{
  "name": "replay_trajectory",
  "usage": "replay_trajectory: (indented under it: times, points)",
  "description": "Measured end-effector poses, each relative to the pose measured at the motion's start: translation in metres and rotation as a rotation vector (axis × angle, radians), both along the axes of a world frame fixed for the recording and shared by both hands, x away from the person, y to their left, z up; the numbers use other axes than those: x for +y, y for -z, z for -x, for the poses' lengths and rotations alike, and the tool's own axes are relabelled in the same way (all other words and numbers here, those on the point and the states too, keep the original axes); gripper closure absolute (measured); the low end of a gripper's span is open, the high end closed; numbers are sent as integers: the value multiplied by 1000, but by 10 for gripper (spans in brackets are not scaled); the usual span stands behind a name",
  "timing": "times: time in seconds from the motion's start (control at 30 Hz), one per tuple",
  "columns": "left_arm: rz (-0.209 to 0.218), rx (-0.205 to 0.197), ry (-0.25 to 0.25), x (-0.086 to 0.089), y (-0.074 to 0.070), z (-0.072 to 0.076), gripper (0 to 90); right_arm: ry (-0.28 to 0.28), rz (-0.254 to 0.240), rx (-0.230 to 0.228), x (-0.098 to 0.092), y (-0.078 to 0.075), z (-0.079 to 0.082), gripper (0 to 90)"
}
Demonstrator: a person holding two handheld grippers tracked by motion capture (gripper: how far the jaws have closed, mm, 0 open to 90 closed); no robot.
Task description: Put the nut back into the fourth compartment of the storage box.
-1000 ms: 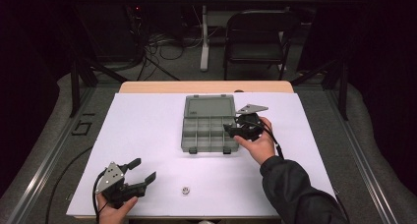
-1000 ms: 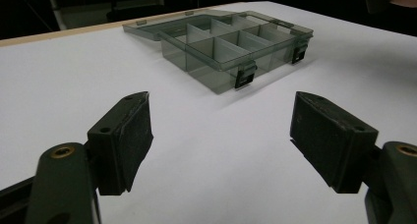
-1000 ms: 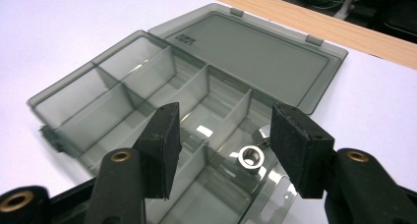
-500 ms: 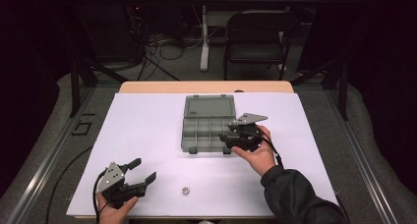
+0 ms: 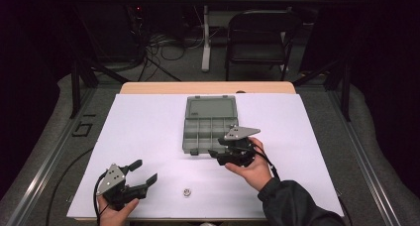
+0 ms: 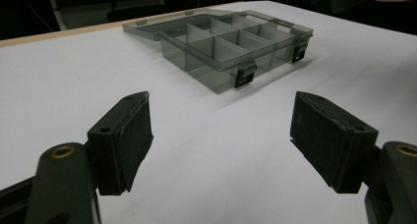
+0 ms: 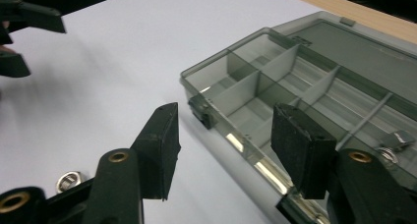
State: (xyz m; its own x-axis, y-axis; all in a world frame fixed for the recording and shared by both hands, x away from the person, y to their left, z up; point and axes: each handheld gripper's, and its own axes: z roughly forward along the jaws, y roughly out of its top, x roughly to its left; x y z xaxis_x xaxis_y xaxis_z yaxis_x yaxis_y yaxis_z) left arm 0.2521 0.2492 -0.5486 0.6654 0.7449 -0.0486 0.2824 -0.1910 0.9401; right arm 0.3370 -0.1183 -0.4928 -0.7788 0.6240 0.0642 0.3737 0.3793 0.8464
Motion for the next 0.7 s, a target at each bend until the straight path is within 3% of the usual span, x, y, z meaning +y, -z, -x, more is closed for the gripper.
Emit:
replay_trajectory:
  times: [0.4,0.7]
  points:
    - [1,-4,-1,0,0,0,238,-65,-11,-4,17,2,15,436]
    - [1,-4,-1,0,0,0,237,-104,6,-15,27,13,27,439]
